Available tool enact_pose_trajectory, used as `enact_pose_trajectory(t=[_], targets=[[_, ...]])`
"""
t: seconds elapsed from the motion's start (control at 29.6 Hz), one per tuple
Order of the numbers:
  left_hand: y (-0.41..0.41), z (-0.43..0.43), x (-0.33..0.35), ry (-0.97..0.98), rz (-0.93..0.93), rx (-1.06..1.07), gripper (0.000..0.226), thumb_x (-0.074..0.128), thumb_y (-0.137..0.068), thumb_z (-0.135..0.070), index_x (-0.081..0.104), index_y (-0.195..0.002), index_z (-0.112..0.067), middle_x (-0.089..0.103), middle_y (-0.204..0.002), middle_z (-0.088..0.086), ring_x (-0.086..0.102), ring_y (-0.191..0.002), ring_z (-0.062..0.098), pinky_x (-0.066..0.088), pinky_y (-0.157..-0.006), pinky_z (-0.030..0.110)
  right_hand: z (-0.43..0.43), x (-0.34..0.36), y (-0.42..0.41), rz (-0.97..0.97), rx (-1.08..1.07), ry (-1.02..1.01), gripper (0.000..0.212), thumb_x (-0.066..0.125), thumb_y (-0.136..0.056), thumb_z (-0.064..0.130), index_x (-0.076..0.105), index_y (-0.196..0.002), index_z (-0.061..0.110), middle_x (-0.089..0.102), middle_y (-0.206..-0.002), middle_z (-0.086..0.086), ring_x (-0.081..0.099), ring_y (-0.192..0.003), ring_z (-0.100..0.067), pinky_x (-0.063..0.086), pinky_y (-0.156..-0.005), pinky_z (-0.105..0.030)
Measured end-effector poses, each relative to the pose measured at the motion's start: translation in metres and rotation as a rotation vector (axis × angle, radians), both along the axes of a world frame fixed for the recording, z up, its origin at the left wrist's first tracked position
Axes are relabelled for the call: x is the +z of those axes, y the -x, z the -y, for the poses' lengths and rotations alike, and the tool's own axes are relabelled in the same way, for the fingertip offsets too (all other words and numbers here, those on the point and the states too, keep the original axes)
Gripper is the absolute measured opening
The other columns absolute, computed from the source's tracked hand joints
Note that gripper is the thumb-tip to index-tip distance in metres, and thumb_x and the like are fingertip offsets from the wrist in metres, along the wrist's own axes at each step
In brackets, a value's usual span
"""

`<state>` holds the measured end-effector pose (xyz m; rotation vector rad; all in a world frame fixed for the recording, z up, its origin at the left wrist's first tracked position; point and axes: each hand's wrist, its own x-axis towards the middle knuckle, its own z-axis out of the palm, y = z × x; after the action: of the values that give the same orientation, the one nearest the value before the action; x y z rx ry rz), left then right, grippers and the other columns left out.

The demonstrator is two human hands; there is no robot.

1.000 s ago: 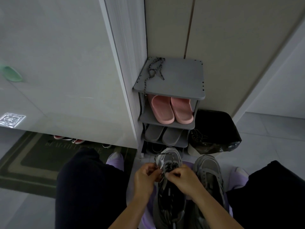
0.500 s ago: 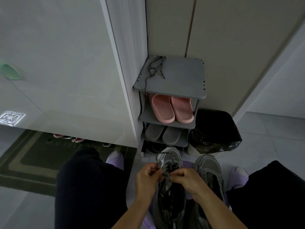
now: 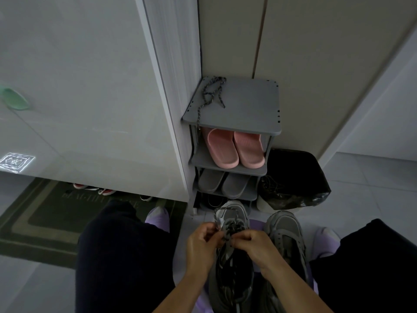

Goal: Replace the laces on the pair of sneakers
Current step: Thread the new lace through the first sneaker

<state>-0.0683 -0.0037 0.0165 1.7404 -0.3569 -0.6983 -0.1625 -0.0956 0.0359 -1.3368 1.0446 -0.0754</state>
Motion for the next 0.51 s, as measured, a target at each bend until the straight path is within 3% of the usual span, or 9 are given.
enact_pose_trajectory(t=[0.24,0.51], targets=[[-0.0026,-0.0059,-0.0011,-0.058,-0.022,-0.11,0.025,0.061,-0.084,0.001,0.06,-0.065,-0.015,0.056,-0.047,-0.005,0.052,-0.045,0.001,0.042,-0.048,0.012,-0.0019,0.0044,0.0005,-0.003,0.009,0.04,0.017,0.067,-0.08,0.005,0.065,-0.073,0.02,0.067,-0.074,0.0,0.064,-0.074,-0.012,0.048,-0.062,-0.013],[-0.004,-0.0018,0.0036,-0.048,0.027,-0.162,0.022,0.061,-0.084,-0.001,0.059,-0.069,-0.018,0.061,-0.06,-0.001,0.056,-0.048,-0.003,0.044,-0.051,0.011,-0.0011,0.0089,0.0024,0.001,0.044,0.027,0.013,0.073,-0.077,0.012,0.066,-0.072,0.022,0.068,-0.074,0.004,0.063,-0.069,-0.003,0.045,-0.056,-0.007]])
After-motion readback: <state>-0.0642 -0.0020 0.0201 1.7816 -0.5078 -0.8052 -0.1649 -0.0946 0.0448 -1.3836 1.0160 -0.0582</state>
